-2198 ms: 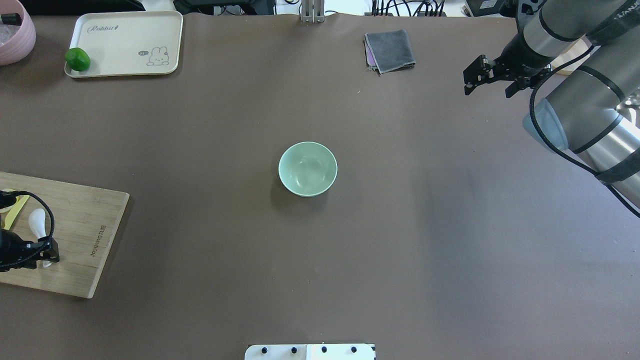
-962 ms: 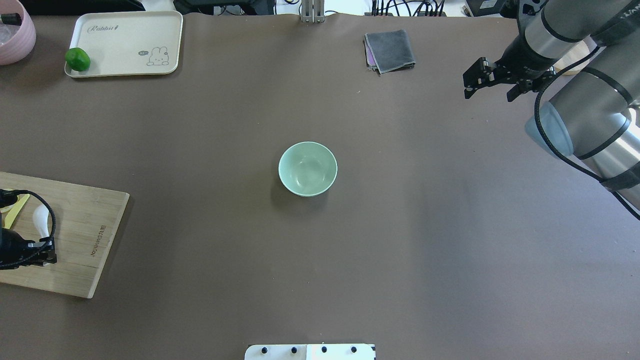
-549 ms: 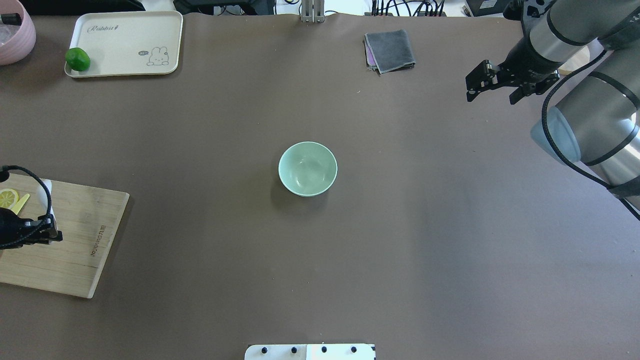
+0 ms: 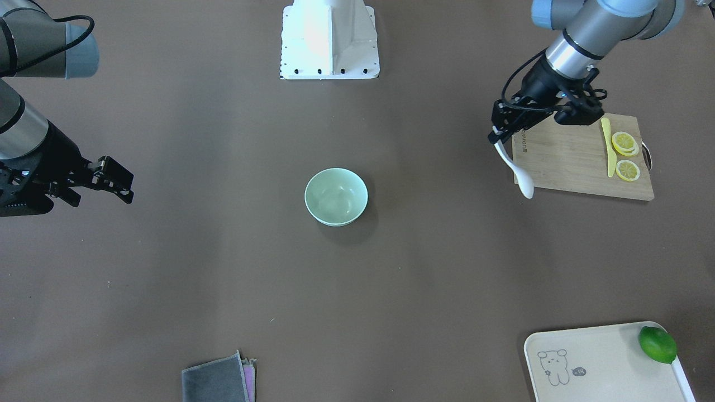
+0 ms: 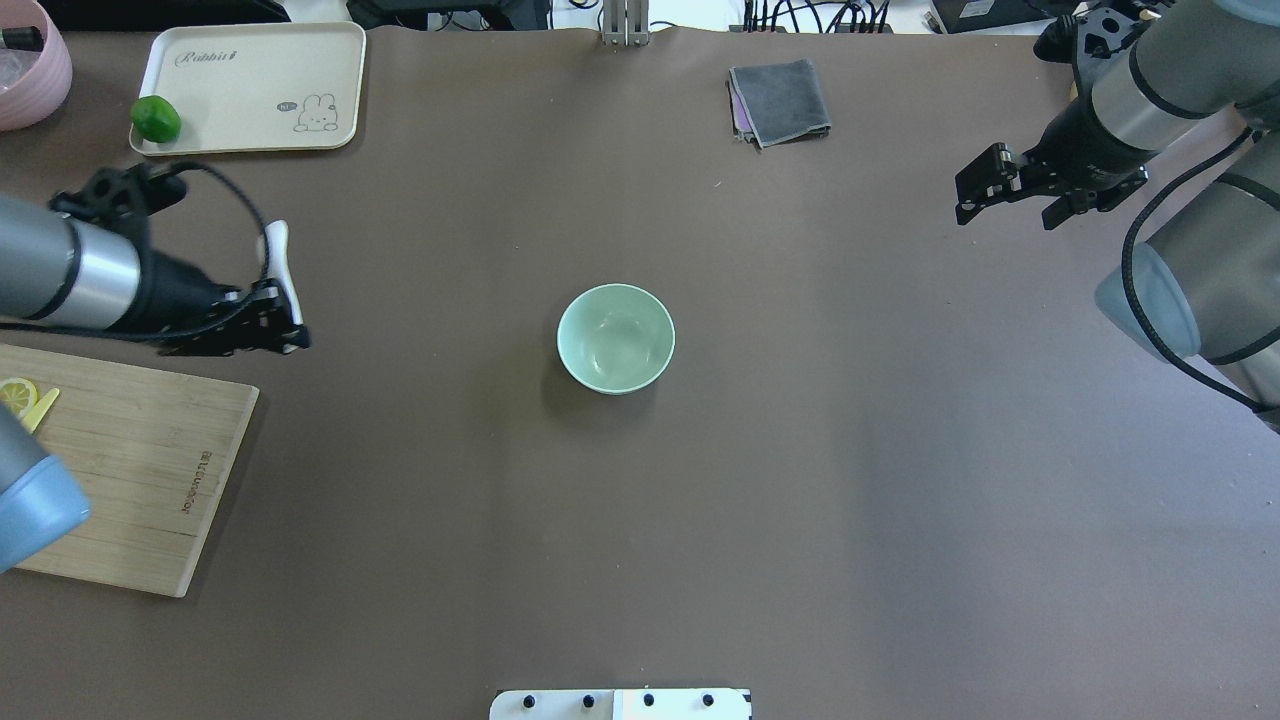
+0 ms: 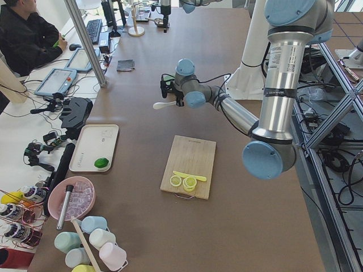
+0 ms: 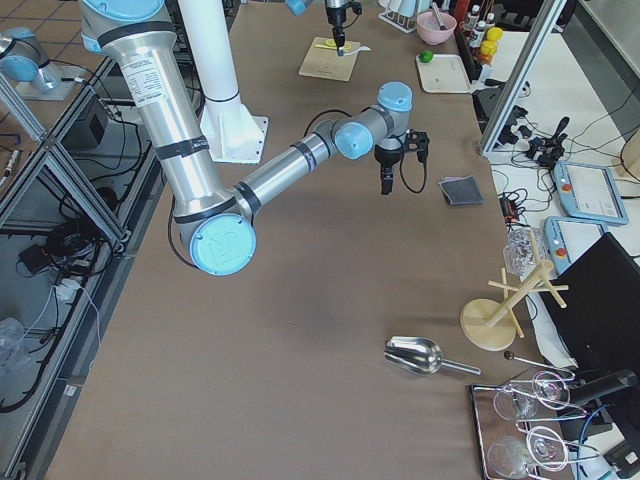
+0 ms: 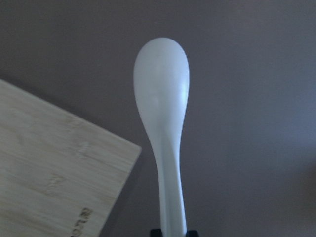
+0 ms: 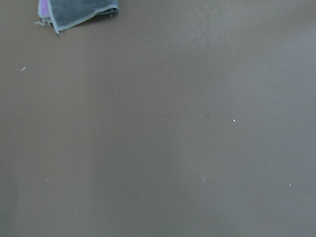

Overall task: Place spoon in bowl
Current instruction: 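Lift the spoon with the left gripper and carry it over the bowl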

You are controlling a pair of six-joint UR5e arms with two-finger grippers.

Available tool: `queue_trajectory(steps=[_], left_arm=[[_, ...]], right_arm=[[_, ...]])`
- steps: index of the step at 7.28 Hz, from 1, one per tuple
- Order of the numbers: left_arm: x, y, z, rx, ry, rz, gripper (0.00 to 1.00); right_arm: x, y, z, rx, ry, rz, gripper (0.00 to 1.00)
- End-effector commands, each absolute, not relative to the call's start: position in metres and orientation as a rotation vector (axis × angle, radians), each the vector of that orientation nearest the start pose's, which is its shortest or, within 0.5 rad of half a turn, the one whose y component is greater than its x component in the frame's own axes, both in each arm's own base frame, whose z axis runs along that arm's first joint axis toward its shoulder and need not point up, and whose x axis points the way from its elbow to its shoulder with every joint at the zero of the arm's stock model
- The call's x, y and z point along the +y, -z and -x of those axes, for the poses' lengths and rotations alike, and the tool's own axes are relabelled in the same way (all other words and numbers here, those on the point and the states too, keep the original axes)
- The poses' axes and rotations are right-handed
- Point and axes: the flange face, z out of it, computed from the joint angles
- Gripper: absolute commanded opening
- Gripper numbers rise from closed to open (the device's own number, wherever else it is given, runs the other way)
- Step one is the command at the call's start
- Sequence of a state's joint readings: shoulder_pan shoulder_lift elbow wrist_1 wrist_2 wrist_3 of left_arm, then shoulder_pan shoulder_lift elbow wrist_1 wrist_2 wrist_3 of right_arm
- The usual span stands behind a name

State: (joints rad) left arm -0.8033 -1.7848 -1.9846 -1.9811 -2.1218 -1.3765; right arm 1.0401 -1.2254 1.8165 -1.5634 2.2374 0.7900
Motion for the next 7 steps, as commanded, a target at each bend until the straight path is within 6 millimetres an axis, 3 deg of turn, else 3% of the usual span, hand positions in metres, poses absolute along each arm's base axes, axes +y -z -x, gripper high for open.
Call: queue_trajectory(steps=[1, 2, 4, 5, 7], left_arm=[[-0.457, -0.211, -0.398, 1.167, 0.165, -0.026, 0.0], [-0.453, -0.205, -0.424, 1.164, 0.129, -0.011, 0.0], [-0.425, -0.204, -0.459, 1.161, 0.048, 0.018, 0.0], [-0.41, -0.2, -0.471, 1.166, 0.019, 0.031, 0.0], [-0.404, -0.181, -0.48, 1.188, -0.006, 0.027, 0.0]], right_arm=[[-0.549, -0.359, 0.237, -0.857, -0.05, -0.046, 1.0], [-0.548, -0.359, 0.237, -0.854, -0.054, -0.043, 1.0], [-0.549, -0.36, 0.236, -0.85, -0.059, -0.039, 1.0], [-0.549, -0.361, 0.236, -0.849, -0.061, -0.037, 1.0], [-0.549, -0.362, 0.236, -0.848, -0.063, -0.035, 1.0]])
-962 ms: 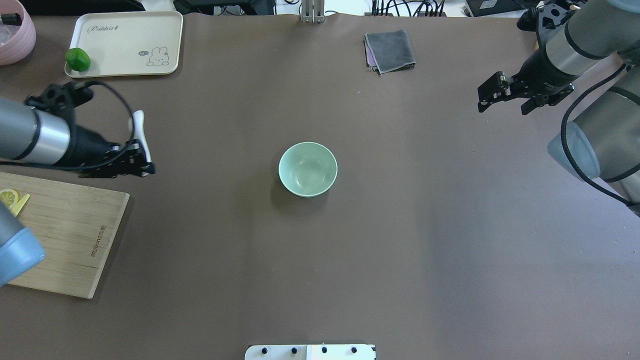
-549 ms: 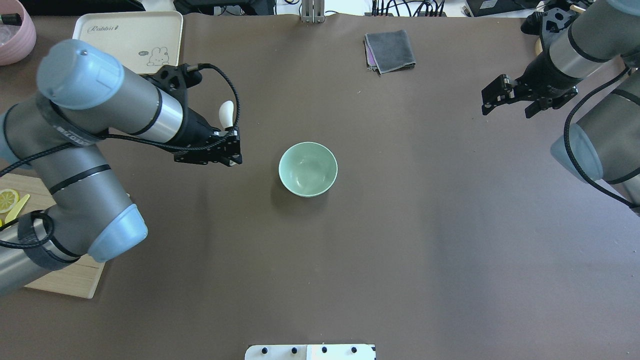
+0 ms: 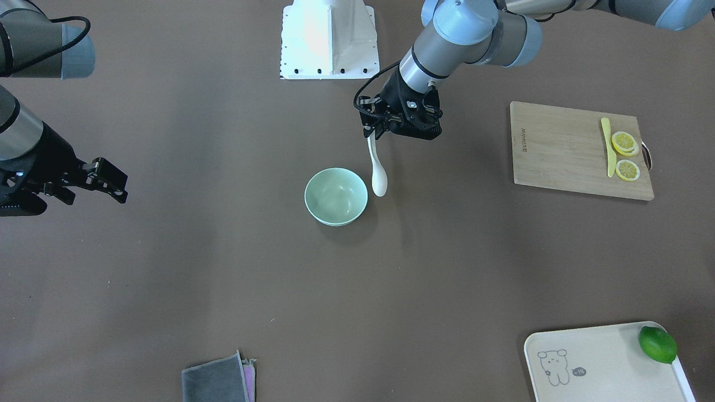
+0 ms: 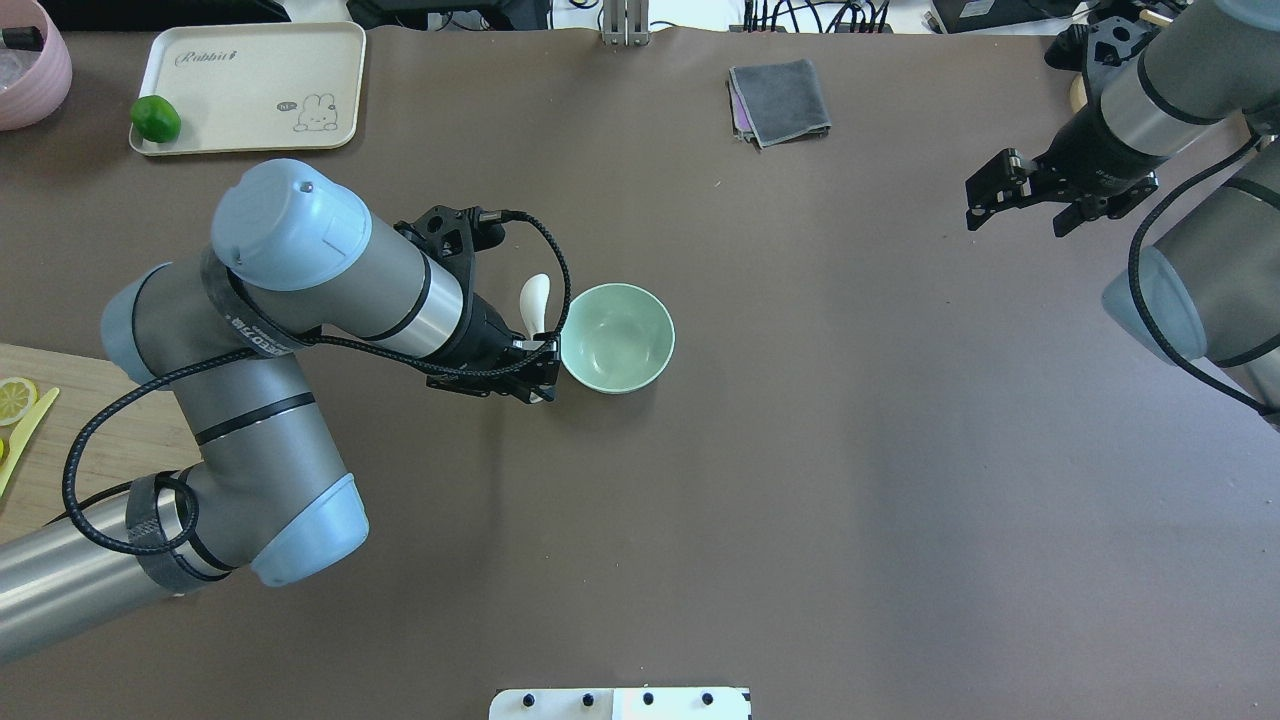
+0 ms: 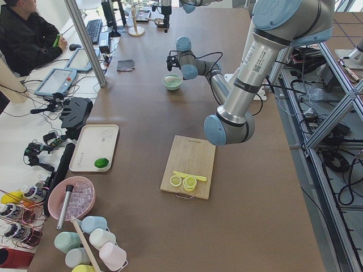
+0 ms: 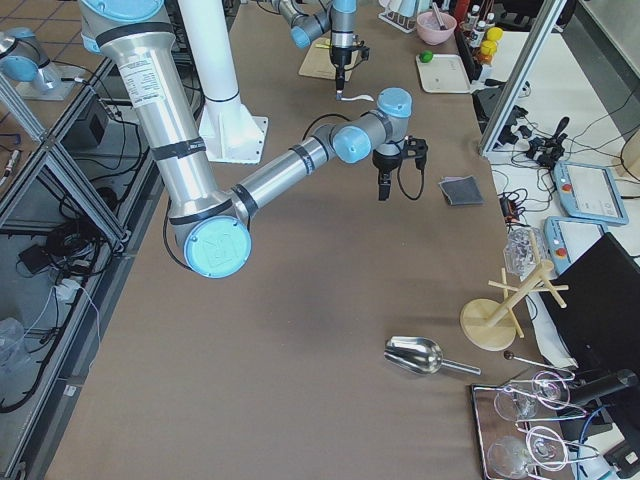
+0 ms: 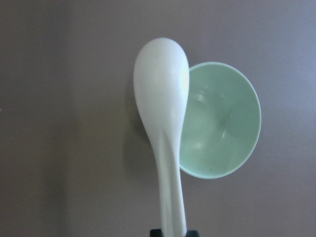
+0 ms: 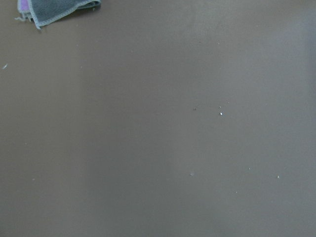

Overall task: Place spoon in bowl
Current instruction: 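Lift the spoon with the left gripper and carry it over the bowl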

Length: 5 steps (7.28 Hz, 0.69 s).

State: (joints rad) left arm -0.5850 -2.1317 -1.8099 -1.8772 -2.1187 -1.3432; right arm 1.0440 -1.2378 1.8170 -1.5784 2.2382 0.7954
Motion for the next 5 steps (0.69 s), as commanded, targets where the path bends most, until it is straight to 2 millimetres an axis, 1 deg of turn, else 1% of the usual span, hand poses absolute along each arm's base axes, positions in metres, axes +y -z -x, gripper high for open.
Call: queue_trajectory(steps=[1, 2, 3, 5], left_arm=[[-0.393, -0.181, -0.49, 1.187, -0.026, 0.04, 0.0], [-0.388, -0.174, -0.497, 1.193, -0.034, 0.031, 0.0], [-0.386, -0.167, -0.51, 1.19, -0.033, 0.01, 0.0], [-0.395, -0.164, -0.529, 1.176, -0.061, -0.007, 0.0]], right_arm=[[-0.549, -0.362, 0.236, -0.848, -0.063, -0.035, 1.0], [-0.549, -0.362, 0.236, -0.846, -0.064, -0.033, 1.0], [-0.549, -0.361, 0.233, -0.838, -0.074, -0.022, 1.0], [-0.549, -0.364, 0.234, -0.833, -0.076, -0.014, 1.0]])
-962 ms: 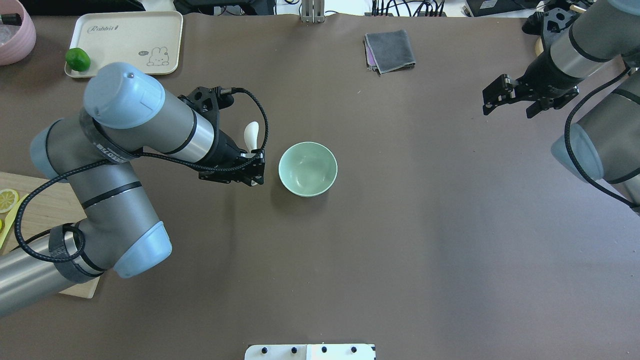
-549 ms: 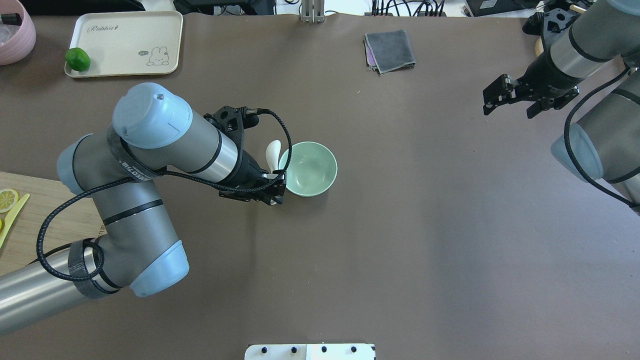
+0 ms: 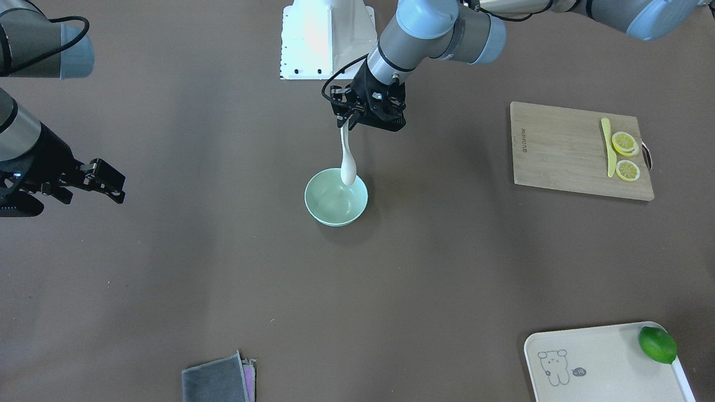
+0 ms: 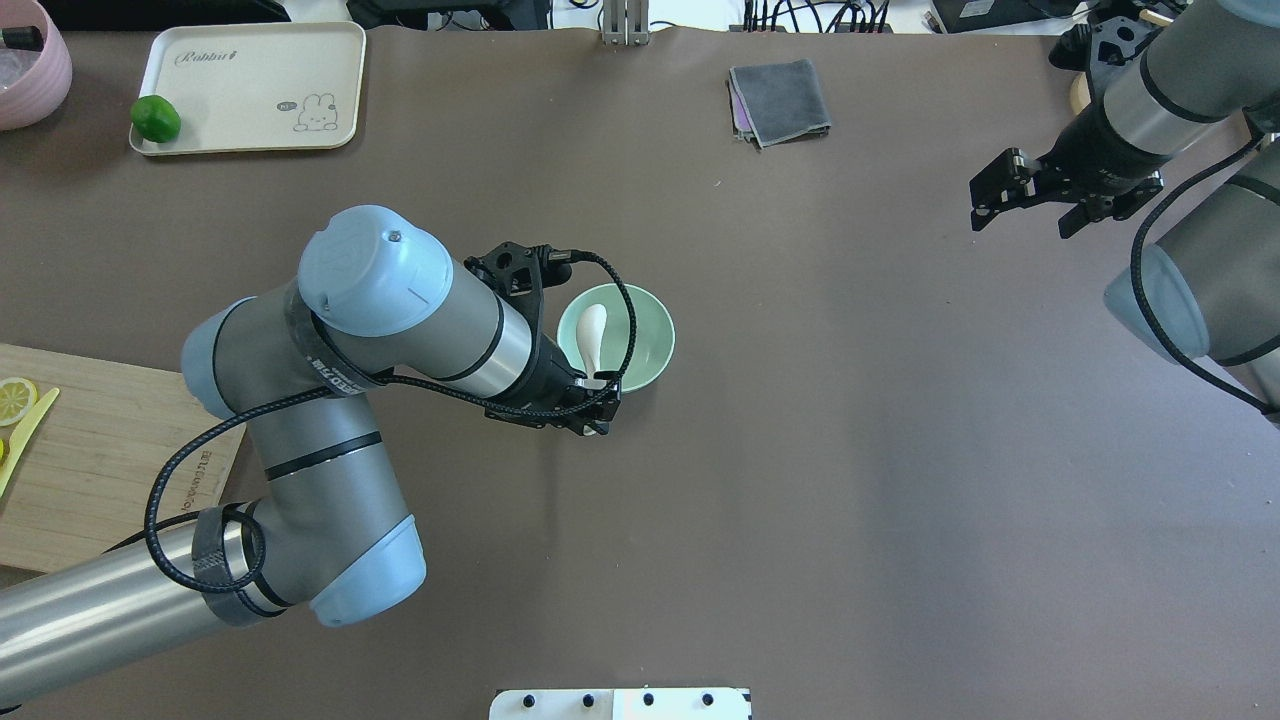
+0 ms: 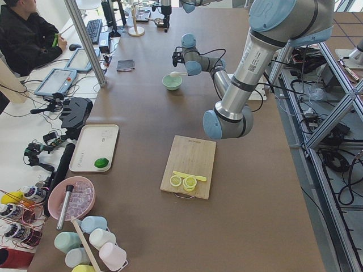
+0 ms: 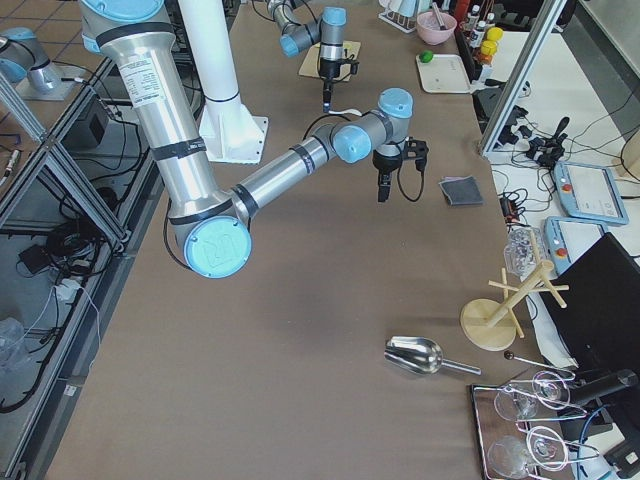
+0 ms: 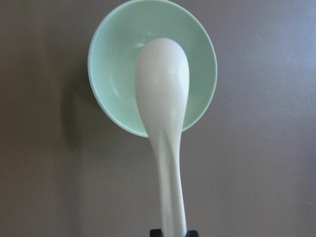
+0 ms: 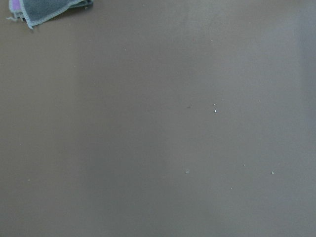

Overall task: Place spoon in bowl
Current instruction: 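Lift the spoon with the left gripper and carry it over the bowl, then lower the spoon into the bowl and open the left gripper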

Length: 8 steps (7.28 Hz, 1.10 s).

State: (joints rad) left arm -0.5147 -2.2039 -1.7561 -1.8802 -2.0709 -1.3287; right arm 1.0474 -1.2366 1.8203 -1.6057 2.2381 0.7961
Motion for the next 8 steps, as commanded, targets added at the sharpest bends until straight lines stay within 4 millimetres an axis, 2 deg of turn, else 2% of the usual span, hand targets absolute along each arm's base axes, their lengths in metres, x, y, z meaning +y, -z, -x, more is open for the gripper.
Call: queue_trajectory(steps=[1, 5, 8], left_arm=[[-0.399, -0.169, -0.534, 1.164, -0.061, -0.005, 0.0], [-0.403, -0.163, -0.542, 1.172, -0.065, -0.01, 0.0], [-0.413, -0.172, -0.549, 1.148, -0.073, -0.045, 0.0]], right_arm=[[-0.549, -0.365, 0.235, -0.831, -0.076, -0.01, 1.0], [-0.551, -0.367, 0.235, -0.828, -0.076, -0.008, 1.0], [-0.551, -0.37, 0.234, -0.825, -0.078, -0.005, 1.0]])
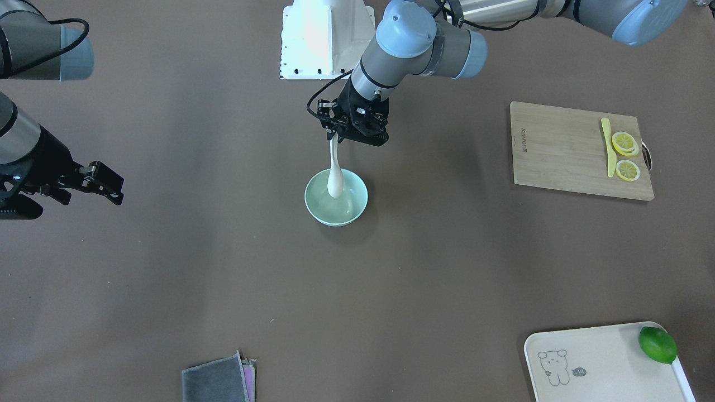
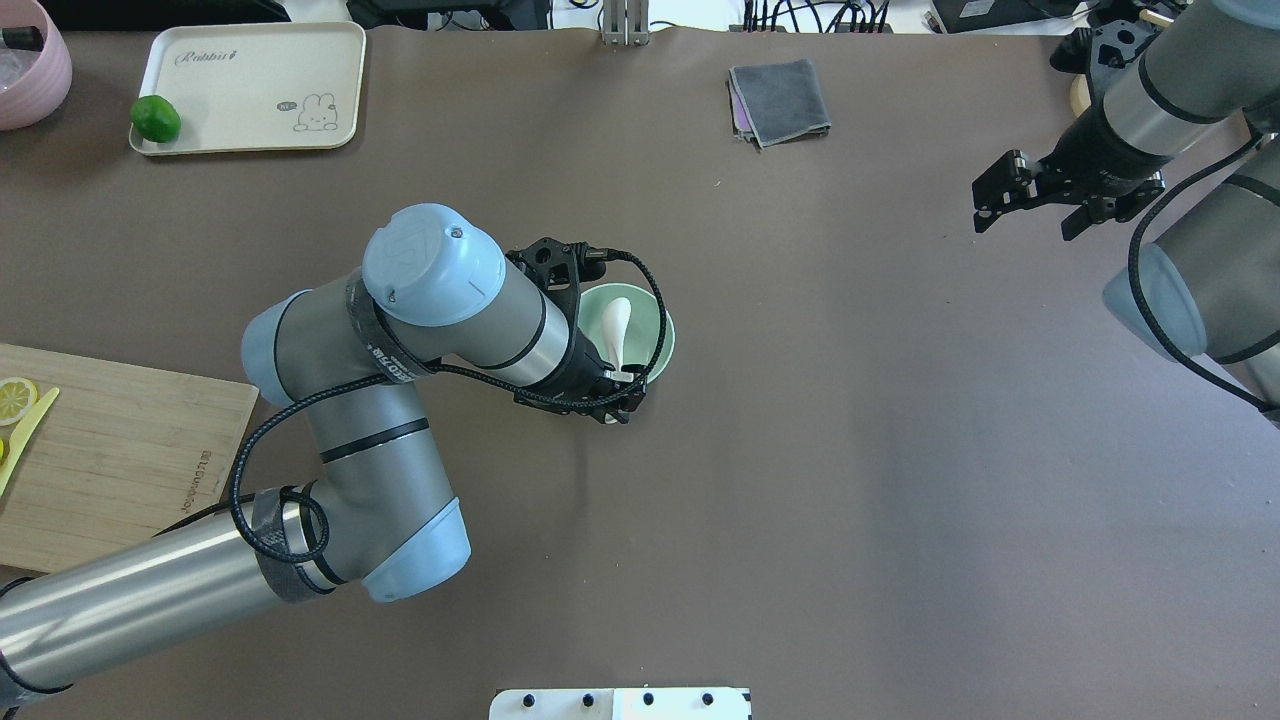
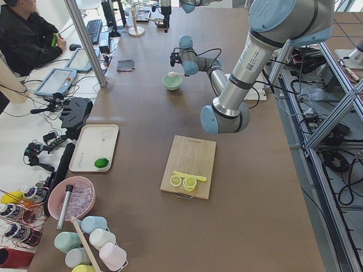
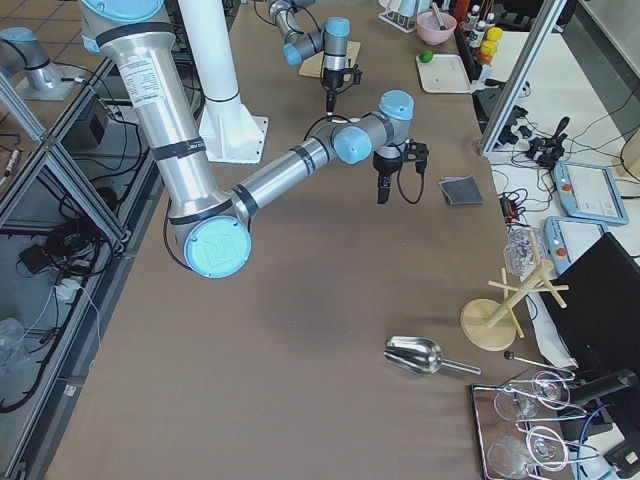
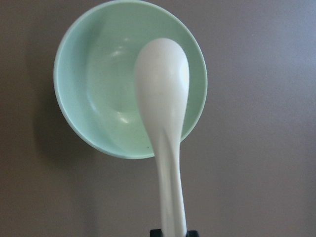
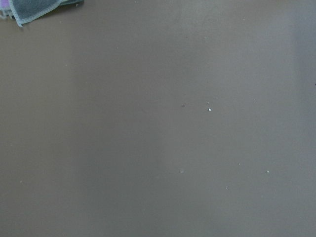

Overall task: Place spoon in bowl
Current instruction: 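Lower the spoon into the bowl and open the left gripper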

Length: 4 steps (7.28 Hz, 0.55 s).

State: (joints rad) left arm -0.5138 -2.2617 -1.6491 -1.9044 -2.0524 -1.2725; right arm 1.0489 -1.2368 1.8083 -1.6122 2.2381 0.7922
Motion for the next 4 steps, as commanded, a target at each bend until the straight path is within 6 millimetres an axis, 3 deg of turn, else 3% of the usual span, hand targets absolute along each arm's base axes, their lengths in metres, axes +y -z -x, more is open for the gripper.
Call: queue_trajectory(steps=[1, 2, 3, 4], left_arm=[[-0.414, -0.173, -0.549, 1.145, -0.07, -0.046, 0.0], [-0.414, -0.172, -0.549, 1.146, -0.069, -0.046, 0.15], [-0.412, -0.17, -0.548, 1.149, -0.071, -0.047, 0.71], [-0.413, -0.162, -0.547, 1.158, -0.07, -0.055, 0.92]], right_arm=[[-0.552, -0.37, 0.235, -0.825, -0.077, -0.004, 1.0], [-0.552, -0.371, 0.236, -0.824, -0.078, -0.003, 1.0], [-0.553, -0.375, 0.236, -0.818, -0.08, 0.003, 1.0], [-0.553, -0.374, 0.237, -0.819, -0.078, 0.002, 1.0]])
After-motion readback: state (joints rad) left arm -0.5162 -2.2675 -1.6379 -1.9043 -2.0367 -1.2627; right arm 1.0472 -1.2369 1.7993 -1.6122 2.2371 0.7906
